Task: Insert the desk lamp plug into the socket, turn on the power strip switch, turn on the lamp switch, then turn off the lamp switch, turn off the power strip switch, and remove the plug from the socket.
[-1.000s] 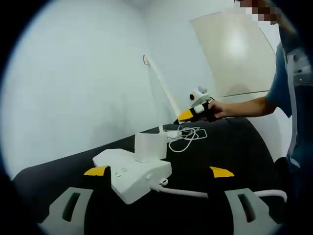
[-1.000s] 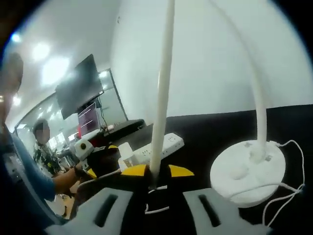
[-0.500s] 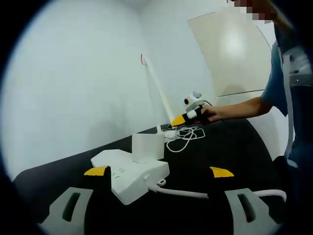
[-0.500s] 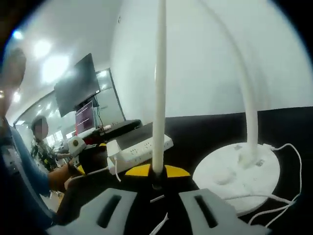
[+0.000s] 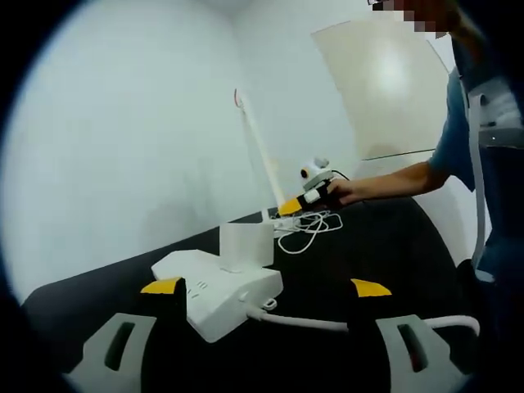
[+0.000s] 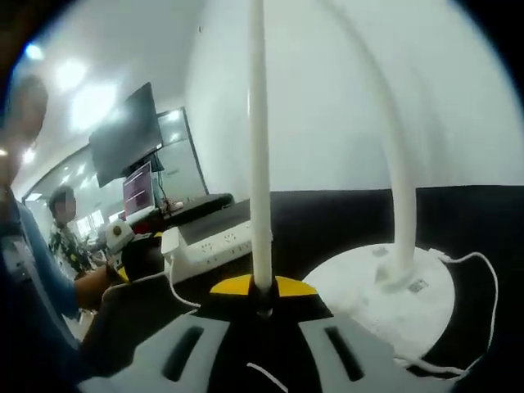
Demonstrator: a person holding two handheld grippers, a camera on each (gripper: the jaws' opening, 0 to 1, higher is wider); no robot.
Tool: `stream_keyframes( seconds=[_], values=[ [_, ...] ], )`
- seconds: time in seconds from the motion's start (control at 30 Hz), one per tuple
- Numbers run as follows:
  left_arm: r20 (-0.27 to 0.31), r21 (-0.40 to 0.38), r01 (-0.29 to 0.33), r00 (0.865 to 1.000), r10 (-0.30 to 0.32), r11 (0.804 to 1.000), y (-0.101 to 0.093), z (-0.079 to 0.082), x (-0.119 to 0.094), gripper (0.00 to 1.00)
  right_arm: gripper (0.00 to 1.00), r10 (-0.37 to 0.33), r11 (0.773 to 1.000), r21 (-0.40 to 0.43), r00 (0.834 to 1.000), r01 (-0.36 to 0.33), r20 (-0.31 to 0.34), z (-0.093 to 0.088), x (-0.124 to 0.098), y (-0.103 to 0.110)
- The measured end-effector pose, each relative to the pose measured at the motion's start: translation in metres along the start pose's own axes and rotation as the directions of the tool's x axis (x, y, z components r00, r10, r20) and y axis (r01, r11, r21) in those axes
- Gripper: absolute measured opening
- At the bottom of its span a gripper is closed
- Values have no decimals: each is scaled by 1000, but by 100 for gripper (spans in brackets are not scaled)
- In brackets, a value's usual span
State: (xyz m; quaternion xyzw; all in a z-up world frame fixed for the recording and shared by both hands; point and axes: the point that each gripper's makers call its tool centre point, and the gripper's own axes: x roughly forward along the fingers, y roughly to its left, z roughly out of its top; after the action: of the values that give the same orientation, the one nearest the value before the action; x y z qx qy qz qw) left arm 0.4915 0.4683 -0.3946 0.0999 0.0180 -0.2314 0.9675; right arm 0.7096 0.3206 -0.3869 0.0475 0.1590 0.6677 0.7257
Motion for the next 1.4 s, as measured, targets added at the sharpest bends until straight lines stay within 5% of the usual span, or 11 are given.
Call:
stream_keyframes(
  seconds=[0.33,0.73,1.4],
  values=[
    [-3,1,1,1000,-1,1000,-1,0,0,77,14,12,1000,-13,998,-13,-66,0,2,-12],
    [-9,5,2,1000,-2,1000,-3,-3,3,76,13,-47,995,84,999,46,2,-4,1,-38],
    [-12,7,5,1000,-5,1000,-3,-5,6,76,14,-87,994,76,996,84,33,1,0,-71]
  ],
)
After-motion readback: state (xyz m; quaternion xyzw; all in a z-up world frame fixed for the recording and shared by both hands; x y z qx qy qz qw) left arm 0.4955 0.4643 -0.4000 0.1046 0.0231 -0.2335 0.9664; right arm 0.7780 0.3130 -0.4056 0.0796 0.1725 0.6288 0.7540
